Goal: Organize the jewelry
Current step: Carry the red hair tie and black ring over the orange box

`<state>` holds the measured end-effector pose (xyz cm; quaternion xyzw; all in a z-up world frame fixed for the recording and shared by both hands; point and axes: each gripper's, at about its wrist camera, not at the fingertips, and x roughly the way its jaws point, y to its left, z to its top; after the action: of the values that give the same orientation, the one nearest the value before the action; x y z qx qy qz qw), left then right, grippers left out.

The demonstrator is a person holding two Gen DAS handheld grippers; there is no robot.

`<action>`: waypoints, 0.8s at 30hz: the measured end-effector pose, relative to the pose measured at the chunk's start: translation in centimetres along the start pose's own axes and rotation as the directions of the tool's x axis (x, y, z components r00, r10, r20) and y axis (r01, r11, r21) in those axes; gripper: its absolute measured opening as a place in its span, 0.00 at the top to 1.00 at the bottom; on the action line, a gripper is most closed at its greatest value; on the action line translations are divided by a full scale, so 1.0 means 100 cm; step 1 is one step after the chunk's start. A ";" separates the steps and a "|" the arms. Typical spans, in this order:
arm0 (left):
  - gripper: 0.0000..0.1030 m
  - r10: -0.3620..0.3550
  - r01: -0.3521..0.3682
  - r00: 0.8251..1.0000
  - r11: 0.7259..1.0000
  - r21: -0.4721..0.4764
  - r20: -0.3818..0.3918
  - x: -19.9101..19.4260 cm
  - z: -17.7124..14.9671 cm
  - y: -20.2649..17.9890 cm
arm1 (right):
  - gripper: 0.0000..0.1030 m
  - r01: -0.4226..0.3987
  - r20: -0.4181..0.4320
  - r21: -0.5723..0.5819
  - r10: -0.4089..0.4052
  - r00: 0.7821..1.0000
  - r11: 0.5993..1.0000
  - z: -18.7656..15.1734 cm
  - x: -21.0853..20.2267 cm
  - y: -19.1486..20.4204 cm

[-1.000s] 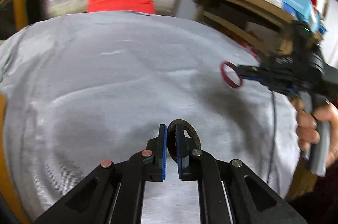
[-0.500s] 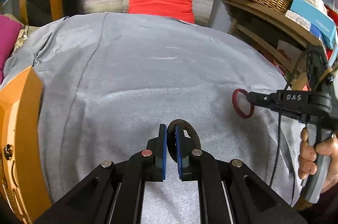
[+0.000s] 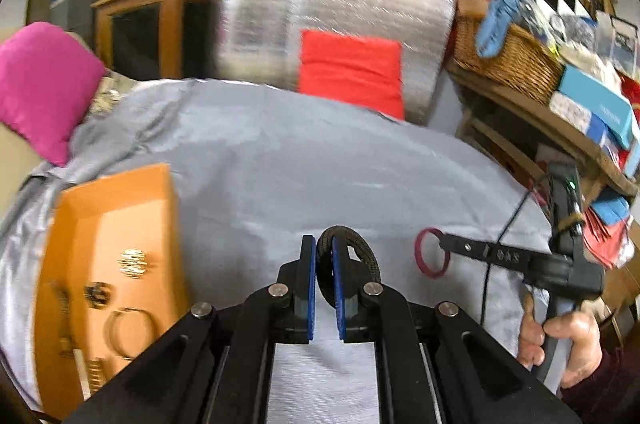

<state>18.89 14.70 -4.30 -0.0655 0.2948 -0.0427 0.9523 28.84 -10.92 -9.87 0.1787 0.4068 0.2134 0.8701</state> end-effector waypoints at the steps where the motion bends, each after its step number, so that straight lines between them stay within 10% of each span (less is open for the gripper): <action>1: 0.92 0.011 -0.011 1.000 1.000 -0.014 0.009 -0.005 0.001 0.010 | 0.93 -0.011 0.000 -0.023 0.011 1.000 1.000 -0.001 0.002 0.013; 12: 0.92 0.180 -0.177 0.984 0.962 -0.208 -0.004 -0.039 -0.013 0.148 | 0.93 -0.149 -0.074 -0.216 0.136 0.988 0.965 0.006 0.046 0.158; 24: 0.92 0.139 -0.204 0.967 0.922 -0.329 -0.212 0.002 -0.050 0.228 | 0.93 -0.172 -0.244 -0.399 0.076 0.967 0.901 0.020 0.163 0.289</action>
<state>17.20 36.70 -11.87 -0.2028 0.3892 0.0882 0.8942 33.25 21.69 -4.96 -0.0105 0.4342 0.3692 0.8216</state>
